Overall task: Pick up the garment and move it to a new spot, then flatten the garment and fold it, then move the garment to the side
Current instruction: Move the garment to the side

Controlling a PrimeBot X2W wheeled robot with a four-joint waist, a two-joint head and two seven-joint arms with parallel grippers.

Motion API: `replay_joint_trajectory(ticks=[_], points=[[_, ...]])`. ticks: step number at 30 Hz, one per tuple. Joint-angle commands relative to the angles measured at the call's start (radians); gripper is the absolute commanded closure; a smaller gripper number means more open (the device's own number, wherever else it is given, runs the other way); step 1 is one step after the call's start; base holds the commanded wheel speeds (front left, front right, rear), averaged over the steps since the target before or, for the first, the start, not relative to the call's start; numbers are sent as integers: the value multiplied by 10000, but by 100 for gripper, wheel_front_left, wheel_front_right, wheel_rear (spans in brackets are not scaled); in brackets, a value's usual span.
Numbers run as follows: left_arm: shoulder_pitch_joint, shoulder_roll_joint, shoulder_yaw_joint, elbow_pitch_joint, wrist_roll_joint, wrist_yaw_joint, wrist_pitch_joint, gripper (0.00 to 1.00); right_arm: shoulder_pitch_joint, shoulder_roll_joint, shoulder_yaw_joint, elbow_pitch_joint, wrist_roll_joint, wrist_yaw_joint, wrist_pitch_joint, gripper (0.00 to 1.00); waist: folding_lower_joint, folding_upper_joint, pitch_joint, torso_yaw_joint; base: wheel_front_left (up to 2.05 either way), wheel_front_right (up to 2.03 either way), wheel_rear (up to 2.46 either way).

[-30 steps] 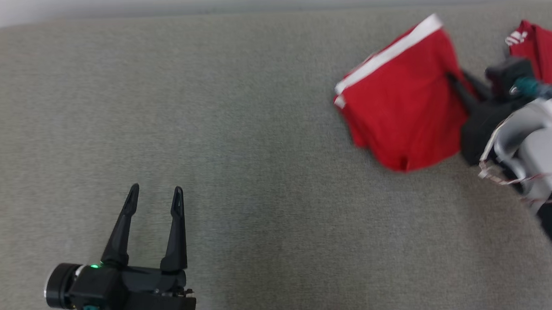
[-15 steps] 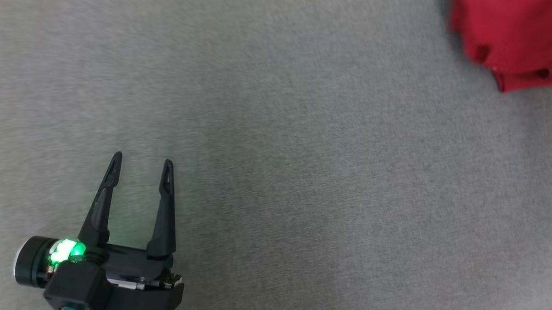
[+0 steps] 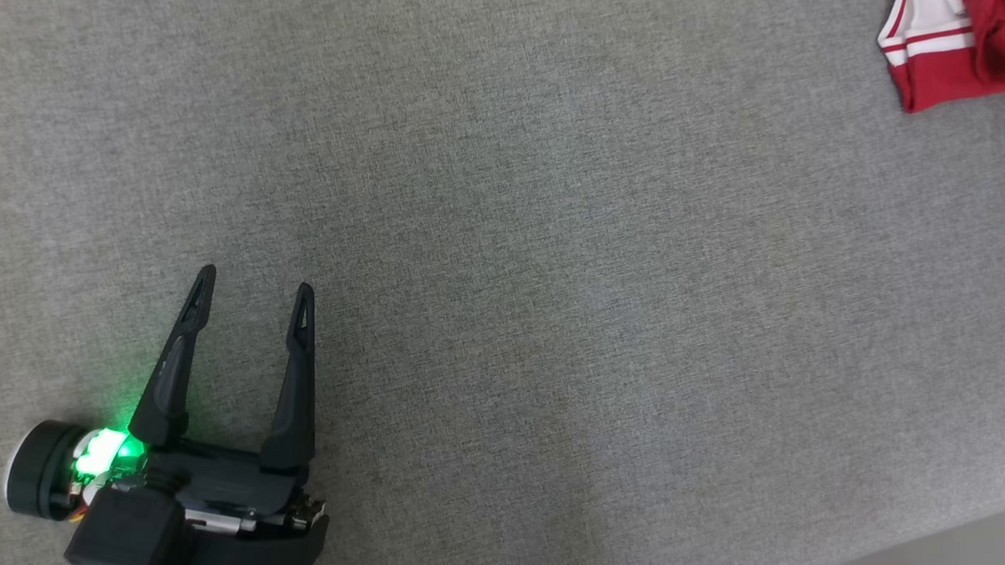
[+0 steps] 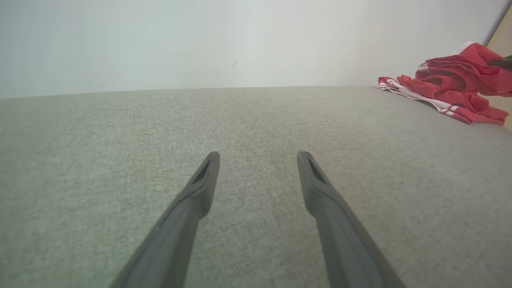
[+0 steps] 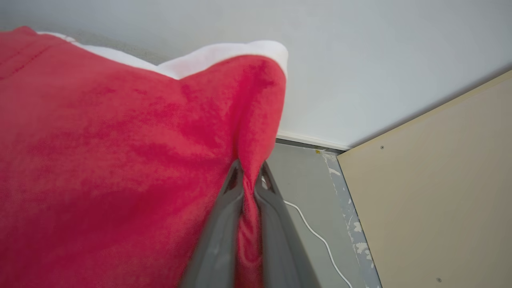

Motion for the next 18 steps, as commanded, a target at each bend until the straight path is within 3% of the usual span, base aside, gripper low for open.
replay_joint_trajectory(ticks=[1,5,7,12,18], points=[[-147,48,-41,58,-17,8,-20,0,-151,33,-26,120,-123,-31,-62,100,-1,-1,125,18,0,0,0],[-114,56,-78,60,-38,7,-14,0,-557,231,-94,694,-439,-31,-223,100,-1,-1,207,143,0,0,0],[-120,27,-56,81,-34,9,-14,0,-726,263,-124,987,-718,-31,-376,0,-1,-1,219,217,0,0,0],[-116,-174,13,281,-108,17,-14,0,-1088,385,-332,1512,-1550,-29,-1331,0,-1,-1,-222,400,0,0,0],[330,-521,271,627,-231,36,-23,0,-780,1120,-739,1150,-1821,-29,-2357,0,-1,-1,-1688,627,0,0,0]])
